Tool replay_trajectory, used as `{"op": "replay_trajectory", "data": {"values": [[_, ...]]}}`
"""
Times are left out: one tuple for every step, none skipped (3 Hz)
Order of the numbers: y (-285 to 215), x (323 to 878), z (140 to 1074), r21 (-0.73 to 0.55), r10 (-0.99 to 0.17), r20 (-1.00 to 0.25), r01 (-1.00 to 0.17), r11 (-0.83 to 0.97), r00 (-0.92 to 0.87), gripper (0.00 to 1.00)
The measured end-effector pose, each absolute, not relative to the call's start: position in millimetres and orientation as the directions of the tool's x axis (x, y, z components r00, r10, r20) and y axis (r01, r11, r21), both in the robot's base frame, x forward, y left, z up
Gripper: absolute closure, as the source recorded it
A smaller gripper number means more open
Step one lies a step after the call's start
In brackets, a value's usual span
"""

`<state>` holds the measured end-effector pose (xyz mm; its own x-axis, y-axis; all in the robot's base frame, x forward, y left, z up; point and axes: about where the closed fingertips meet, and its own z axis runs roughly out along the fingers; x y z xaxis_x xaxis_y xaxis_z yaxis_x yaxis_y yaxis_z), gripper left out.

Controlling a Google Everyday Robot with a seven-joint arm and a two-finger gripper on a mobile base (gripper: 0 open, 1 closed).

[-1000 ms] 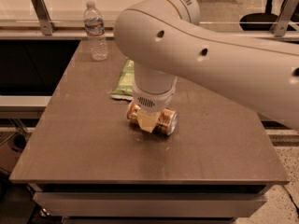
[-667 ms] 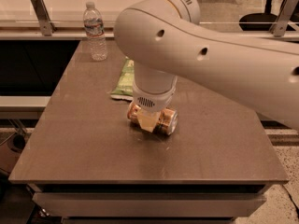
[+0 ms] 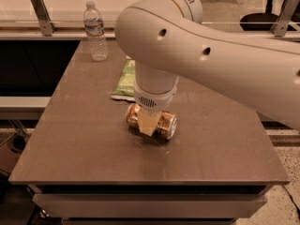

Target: Knock orange can over

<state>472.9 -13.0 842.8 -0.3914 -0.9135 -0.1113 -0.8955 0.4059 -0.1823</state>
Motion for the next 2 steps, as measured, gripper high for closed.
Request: {"op": "replay_trajectory", "data": {"values": [[-13.0, 472.6, 843.7, -0.184, -0.914, -0.112, -0.895, 0.406, -0.391, 0.12], [-12.9, 472.2, 844.4, -0.186, -0.914, -0.113, -0.895, 0.405, -0.39, 0.0]]}}
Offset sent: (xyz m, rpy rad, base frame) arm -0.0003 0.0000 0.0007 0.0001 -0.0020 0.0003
